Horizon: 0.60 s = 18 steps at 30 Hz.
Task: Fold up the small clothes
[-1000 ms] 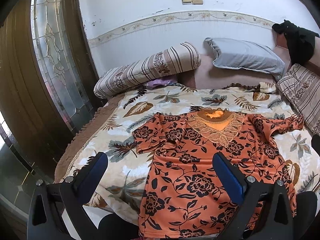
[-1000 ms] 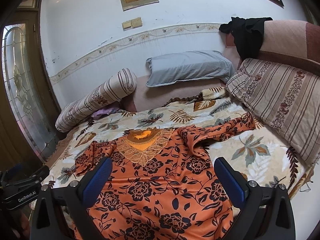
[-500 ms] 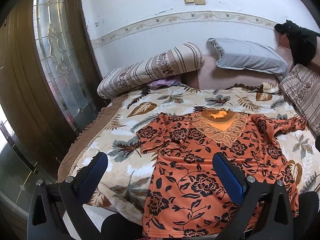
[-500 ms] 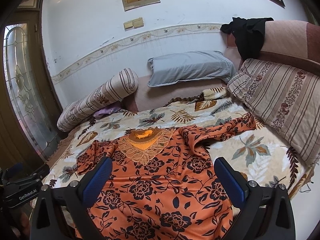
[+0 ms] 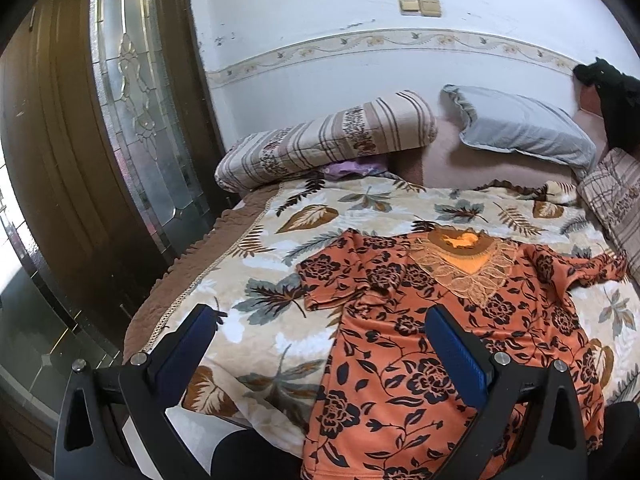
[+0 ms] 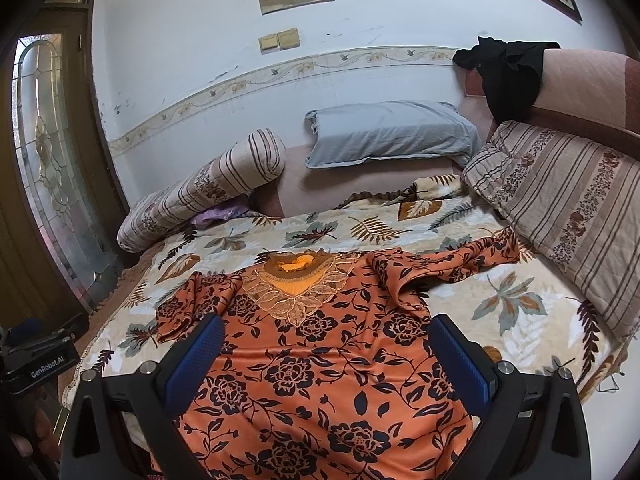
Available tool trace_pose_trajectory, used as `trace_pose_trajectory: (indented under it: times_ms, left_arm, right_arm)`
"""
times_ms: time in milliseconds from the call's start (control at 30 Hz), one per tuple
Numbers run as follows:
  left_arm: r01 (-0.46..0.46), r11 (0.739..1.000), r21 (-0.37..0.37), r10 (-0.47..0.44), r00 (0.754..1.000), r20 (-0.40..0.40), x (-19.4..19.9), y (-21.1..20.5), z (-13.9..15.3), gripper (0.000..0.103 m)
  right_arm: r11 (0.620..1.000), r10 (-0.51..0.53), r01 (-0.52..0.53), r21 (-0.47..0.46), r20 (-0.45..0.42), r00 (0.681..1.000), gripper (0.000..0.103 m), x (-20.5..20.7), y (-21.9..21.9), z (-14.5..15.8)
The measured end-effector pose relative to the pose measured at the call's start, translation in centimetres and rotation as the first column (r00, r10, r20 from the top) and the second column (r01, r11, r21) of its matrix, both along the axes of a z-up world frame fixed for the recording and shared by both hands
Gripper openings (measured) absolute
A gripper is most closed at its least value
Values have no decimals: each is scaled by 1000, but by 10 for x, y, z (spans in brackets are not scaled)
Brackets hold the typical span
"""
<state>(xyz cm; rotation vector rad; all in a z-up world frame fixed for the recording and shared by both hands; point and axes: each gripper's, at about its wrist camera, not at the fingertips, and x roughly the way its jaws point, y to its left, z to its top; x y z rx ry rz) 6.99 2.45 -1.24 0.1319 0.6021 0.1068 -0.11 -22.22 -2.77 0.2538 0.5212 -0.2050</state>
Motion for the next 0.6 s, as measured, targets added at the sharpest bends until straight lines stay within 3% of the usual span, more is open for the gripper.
trace_pose_trajectory:
  times_ms: [600]
  left_arm:
    - [-46, 999, -4, 46, 999, 12, 4, 16, 0, 103]
  right_arm:
    - [1000, 25, -25, 0, -5, 1000, 103, 4, 7, -2]
